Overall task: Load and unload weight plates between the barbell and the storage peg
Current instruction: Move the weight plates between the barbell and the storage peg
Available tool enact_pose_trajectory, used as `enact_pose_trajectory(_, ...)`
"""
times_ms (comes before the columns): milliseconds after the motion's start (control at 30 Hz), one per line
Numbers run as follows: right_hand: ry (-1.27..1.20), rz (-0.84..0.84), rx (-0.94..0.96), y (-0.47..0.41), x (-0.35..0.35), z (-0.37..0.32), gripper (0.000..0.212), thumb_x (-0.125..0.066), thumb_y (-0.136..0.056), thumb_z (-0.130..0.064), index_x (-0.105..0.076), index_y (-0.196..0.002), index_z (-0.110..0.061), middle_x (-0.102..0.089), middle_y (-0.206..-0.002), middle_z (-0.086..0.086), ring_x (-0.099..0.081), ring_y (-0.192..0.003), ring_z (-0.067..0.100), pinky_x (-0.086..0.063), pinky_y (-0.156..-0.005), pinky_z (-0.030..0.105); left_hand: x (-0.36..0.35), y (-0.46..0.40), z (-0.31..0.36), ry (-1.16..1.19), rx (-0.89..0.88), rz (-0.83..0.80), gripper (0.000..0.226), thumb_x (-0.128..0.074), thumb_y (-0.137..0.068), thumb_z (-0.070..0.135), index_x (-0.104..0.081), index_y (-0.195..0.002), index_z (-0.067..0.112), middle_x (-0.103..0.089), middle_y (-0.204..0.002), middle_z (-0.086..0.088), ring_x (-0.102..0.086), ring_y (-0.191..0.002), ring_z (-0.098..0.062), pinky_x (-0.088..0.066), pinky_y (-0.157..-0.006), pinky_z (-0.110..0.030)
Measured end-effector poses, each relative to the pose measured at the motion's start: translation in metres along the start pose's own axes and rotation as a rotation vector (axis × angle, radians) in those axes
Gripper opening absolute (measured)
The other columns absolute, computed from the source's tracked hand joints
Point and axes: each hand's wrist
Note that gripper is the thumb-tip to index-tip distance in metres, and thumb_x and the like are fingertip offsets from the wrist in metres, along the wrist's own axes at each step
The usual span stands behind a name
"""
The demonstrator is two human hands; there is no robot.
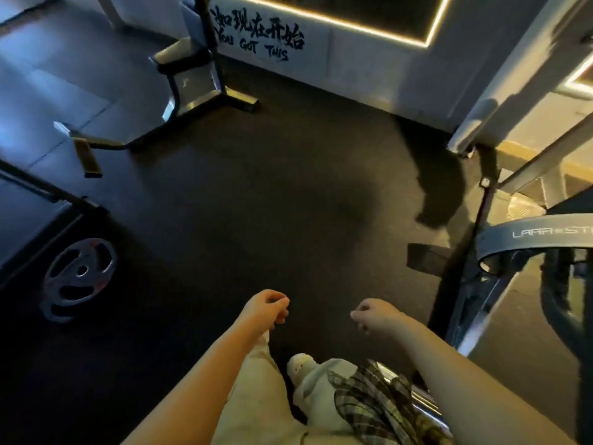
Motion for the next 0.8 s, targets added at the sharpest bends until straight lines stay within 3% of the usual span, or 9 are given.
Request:
enact_pose_trajectory(200,-0.456,0.239,-0.121,-0.016,0.011,-0.054,0.018,-0.051,-0.098,-0.034,-0.057,-0.106,-0.019,-0.065,-0.097,0.005,-0.065,-0.087,0.017,-0.056,-0.080,0.032,0.025,-0.068,0.071,-0.182,-0.084,-0.220,0.014,-0.055,-0.097,0.024,-0.057,-0.111,0.024,-0.064,-0.103,-0.001,-0.063,-0.098,-0.015,-0.052,-0.096,-0.039)
enact_pose_trajectory(367,-0.418,0.231,-0.127,-0.038,0.018,-0.120,0.013,-0.052,-0.098,-0.035,-0.056,-0.102,-0.024,-0.064,-0.096,0.000,-0.065,-0.087,0.012,-0.055,-0.087,0.034,0.095,-0.123,0.105,-0.209,-0.111,-0.175,0.013,-0.055,-0.096,0.022,-0.058,-0.109,0.023,-0.065,-0.102,-0.004,-0.063,-0.095,-0.017,-0.052,-0.091,-0.037)
enact_pose_trajectory(500,-0.441,0.279,-0.041,-0.048,0.037,-0.158,0.008,-0.052,-0.097,-0.036,-0.055,-0.098,-0.028,-0.064,-0.096,-0.003,-0.065,-0.087,0.010,-0.055,-0.083,0.030,0.119,-0.151,0.136,-0.176,-0.087,-0.118,0.014,-0.054,-0.097,0.020,-0.058,-0.110,0.019,-0.065,-0.100,-0.006,-0.062,-0.092,-0.018,-0.049,-0.075,-0.031)
enact_pose_trajectory(667,-0.575,0.359,-0.047,-0.053,0.082,-0.166,0.016,-0.051,-0.099,-0.033,-0.057,-0.107,-0.021,-0.065,-0.096,-0.001,-0.064,-0.087,0.012,-0.054,-0.082,0.028,0.092,-0.172,0.195,-0.253,-0.159,-0.247,0.010,-0.054,-0.097,0.023,-0.057,-0.107,0.022,-0.065,-0.102,-0.004,-0.062,-0.094,-0.017,-0.050,-0.083,-0.033)
enact_pose_trajectory(800,-0.826,0.368,-0.154,-0.077,0.122,-0.145,0.018,-0.050,-0.100,-0.027,-0.060,-0.101,-0.011,-0.068,-0.096,0.011,-0.064,-0.081,0.019,-0.051,-0.076,0.032,0.062,-0.200,0.237,-0.290,-0.179,-0.299,0.005,-0.054,-0.097,0.025,-0.057,-0.102,0.024,-0.066,-0.100,-0.003,-0.063,-0.091,-0.016,-0.048,-0.073,-0.027)
Point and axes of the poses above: each hand's wrist, its own y-axis away from the middle knuckle, its own x-axis out of the back of the hand, z = x × y
